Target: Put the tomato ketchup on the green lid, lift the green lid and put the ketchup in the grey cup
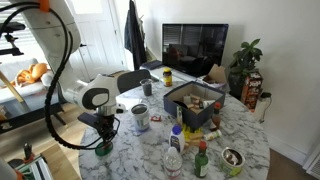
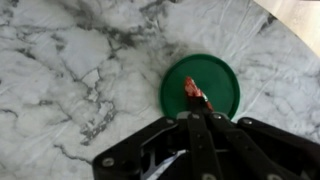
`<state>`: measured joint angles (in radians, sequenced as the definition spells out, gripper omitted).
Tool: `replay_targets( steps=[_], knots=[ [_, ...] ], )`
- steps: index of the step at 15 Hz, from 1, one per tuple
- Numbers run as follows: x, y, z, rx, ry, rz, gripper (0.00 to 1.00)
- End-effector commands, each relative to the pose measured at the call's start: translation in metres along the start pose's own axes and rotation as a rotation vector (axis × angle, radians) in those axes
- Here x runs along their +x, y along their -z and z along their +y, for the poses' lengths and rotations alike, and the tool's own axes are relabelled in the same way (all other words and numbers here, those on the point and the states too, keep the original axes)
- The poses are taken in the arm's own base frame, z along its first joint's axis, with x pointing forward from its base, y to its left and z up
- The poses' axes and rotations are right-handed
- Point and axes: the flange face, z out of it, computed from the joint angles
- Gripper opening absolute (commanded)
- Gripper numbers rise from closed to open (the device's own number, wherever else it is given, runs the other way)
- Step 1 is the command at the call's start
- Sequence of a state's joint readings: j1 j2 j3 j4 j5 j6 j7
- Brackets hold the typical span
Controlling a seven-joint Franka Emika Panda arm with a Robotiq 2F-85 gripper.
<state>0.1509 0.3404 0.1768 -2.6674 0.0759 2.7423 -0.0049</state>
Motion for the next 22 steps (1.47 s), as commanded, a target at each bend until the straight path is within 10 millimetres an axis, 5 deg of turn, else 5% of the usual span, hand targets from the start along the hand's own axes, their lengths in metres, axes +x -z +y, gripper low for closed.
replay_targets(
  steps=[1,12,20,21,22],
  knots=[
    [0.014,-0.001,-0.018,0.007,-0.009,0.04,0.0],
    [0.058,0.012,-0.057,0.026,0.002,0.128,0.0],
    [0.078,0.027,-0.068,0.043,0.0,0.189,0.0],
    [0.076,0.029,-0.068,0.039,0.004,0.186,0.26],
    [0.072,0.03,-0.067,0.042,0.006,0.183,0.27]
  ],
)
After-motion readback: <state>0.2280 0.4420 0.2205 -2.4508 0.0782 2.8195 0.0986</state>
